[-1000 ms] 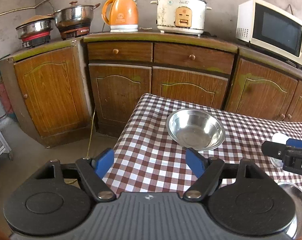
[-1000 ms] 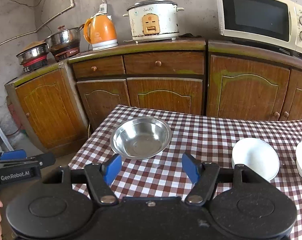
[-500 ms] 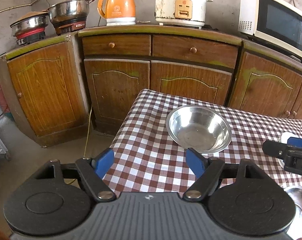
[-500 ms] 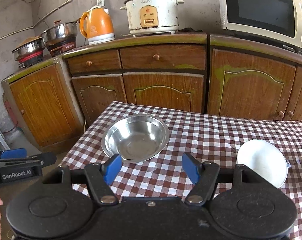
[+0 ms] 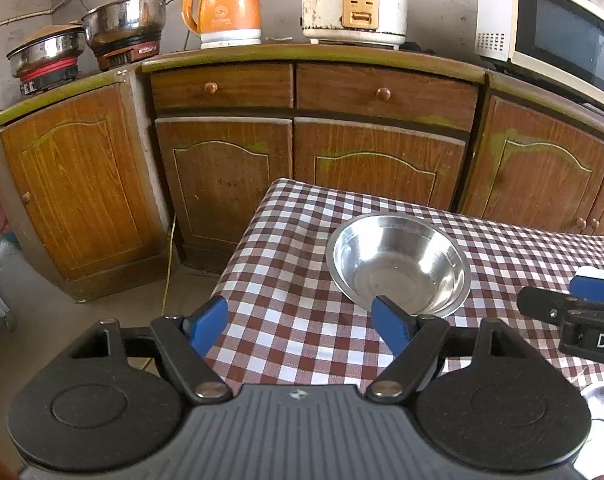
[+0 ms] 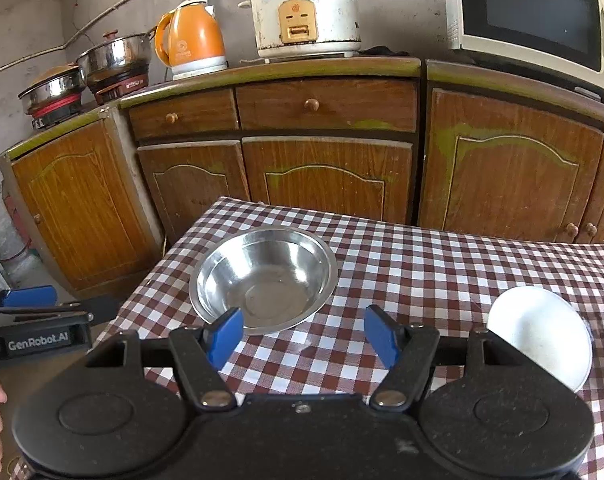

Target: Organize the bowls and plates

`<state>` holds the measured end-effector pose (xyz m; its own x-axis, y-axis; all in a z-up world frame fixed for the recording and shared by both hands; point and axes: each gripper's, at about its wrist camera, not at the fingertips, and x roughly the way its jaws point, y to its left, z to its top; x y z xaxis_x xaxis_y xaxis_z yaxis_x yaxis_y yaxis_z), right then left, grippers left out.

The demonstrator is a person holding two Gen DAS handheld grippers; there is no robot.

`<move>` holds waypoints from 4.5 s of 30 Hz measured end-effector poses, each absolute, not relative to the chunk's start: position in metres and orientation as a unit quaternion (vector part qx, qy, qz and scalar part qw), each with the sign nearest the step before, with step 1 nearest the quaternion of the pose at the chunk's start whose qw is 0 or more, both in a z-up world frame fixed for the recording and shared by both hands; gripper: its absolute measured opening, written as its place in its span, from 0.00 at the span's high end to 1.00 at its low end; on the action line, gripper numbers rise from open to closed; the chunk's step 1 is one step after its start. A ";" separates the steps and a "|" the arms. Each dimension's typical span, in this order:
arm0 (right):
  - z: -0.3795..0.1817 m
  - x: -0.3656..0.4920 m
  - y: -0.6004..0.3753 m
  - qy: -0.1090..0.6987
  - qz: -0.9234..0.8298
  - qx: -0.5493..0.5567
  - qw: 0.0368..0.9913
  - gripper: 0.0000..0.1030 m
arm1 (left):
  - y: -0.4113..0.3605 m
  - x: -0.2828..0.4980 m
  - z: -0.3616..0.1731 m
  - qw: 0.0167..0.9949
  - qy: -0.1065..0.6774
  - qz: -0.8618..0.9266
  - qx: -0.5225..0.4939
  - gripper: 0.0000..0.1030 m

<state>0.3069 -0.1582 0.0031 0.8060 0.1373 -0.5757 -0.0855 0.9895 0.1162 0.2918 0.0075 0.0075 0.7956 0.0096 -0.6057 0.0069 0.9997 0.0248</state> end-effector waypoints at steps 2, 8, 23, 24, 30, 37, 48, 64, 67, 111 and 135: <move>0.001 0.310 -0.158 0.307 0.059 0.040 0.949 0.23 | 0.007 0.296 0.005 0.947 0.322 0.000 0.011 0.21; -0.004 0.323 -0.159 0.308 0.057 0.039 0.949 0.23 | 0.004 0.308 -0.002 0.945 0.326 0.001 0.013 0.21; -0.013 0.353 -0.160 0.310 0.052 0.037 0.949 0.23 | 0.000 0.332 -0.010 0.945 0.328 0.002 0.016 0.21; -0.012 0.355 -0.160 0.309 0.052 0.038 0.949 0.23 | -0.001 0.334 -0.011 0.945 0.328 0.002 0.017 0.21; -0.015 0.366 -0.162 0.311 0.047 0.036 0.948 0.23 | -0.003 0.346 -0.013 0.945 0.328 0.003 0.016 0.21; -0.029 0.382 -0.169 0.324 0.039 0.043 0.944 0.23 | -0.005 0.365 -0.024 0.943 0.333 0.000 0.016 0.20; -0.054 0.420 -0.171 0.341 0.030 0.029 0.939 0.23 | -0.012 0.402 -0.040 0.939 0.342 -0.039 0.029 0.19; -0.081 0.445 -0.177 0.359 0.037 0.065 0.930 0.23 | -0.007 0.432 -0.061 0.936 0.351 -0.029 0.006 0.16; -0.086 0.450 -0.175 0.361 0.042 0.073 0.929 0.23 | -0.006 0.435 -0.065 0.936 0.351 -0.028 0.015 0.17; -0.036 0.407 -0.165 0.329 0.066 0.103 0.936 0.77 | -0.024 0.390 -0.021 0.939 0.339 -0.059 0.016 0.71; 0.024 0.341 -0.172 0.300 0.069 0.102 0.946 0.77 | -0.032 0.331 0.030 0.947 0.317 -0.061 0.009 0.71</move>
